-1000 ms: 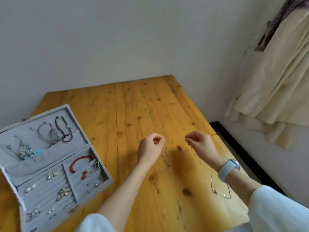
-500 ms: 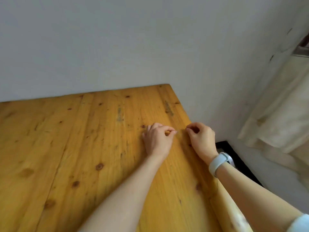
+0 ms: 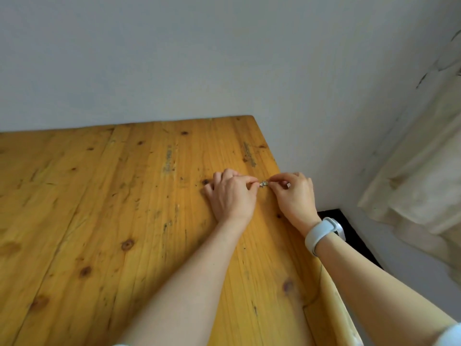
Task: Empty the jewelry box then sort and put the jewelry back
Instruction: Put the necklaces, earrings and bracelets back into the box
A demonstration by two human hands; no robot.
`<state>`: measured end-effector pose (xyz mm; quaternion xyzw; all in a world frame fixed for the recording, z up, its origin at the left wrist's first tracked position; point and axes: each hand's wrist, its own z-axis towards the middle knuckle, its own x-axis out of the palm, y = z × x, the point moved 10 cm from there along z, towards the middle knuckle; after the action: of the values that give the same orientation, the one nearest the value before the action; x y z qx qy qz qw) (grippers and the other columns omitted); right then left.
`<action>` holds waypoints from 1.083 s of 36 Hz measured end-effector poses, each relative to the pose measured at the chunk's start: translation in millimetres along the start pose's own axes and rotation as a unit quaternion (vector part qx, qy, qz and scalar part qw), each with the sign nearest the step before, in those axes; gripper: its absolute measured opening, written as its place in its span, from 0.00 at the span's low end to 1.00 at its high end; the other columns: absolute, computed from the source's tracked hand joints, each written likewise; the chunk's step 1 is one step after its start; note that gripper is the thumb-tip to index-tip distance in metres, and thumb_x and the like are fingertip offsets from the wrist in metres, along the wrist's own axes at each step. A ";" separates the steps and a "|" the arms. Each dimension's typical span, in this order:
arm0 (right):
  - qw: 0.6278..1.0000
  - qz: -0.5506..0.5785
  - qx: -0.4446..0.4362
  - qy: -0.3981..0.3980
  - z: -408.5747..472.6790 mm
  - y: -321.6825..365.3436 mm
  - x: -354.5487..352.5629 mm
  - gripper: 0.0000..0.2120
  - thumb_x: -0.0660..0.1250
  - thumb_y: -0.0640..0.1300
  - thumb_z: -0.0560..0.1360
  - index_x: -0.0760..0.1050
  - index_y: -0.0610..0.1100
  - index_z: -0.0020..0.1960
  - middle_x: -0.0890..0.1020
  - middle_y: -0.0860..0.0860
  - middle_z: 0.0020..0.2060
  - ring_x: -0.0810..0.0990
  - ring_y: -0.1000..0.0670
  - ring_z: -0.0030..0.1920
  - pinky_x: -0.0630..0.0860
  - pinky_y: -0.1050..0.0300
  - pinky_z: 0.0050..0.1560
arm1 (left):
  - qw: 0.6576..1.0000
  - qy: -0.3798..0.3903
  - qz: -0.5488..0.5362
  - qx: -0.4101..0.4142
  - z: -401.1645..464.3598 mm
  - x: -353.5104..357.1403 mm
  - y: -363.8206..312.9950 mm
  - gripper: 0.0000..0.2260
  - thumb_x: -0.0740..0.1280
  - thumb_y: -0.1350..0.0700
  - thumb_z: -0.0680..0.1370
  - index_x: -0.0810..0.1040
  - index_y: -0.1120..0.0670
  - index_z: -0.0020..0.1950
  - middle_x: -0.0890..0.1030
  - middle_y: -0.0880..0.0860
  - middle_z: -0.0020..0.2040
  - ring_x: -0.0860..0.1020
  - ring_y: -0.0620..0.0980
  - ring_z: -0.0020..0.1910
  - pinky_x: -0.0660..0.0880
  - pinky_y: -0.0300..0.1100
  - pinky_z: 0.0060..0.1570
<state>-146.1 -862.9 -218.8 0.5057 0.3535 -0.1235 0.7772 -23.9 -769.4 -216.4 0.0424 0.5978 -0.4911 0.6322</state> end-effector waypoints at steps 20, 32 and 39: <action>0.988 -0.046 -0.143 0.046 -158.8 48.1 -13.2 0.13 0.64 0.33 0.72 0.75 0.36 0.56 0.77 0.40 0.52 0.75 0.39 0.53 0.71 0.48 0.56 | 0.995 0.023 -0.100 -0.011 -113.9 -114.9 88.8 0.09 0.66 0.62 0.75 0.81 0.58 0.53 0.79 0.53 0.53 0.76 0.52 0.54 0.64 0.32 0.54; 0.962 -0.124 -0.096 0.223 -258.9 100.7 27.3 0.16 0.61 0.59 0.74 0.74 0.49 0.53 0.76 0.52 0.51 0.68 0.48 0.57 0.64 0.51 0.56 | 0.997 0.029 0.072 0.012 -219.6 -148.5 134.4 0.17 0.58 0.49 0.78 0.74 0.48 0.65 0.69 0.48 0.69 0.62 0.48 0.71 0.51 0.47 0.70; 0.954 -0.184 -0.039 0.233 -256.8 104.2 41.1 0.12 0.59 0.50 0.77 0.76 0.43 0.51 0.76 0.46 0.51 0.69 0.43 0.56 0.63 0.47 0.55 | 0.996 0.044 0.080 0.007 -221.0 -148.0 136.8 0.17 0.58 0.48 0.79 0.71 0.45 0.67 0.66 0.45 0.71 0.58 0.45 0.71 0.49 0.45 0.71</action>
<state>-168.3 -584.1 -234.9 0.4162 0.6163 -0.1287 0.6561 -60.6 -473.0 -233.7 0.1162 0.6164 -0.4406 0.6422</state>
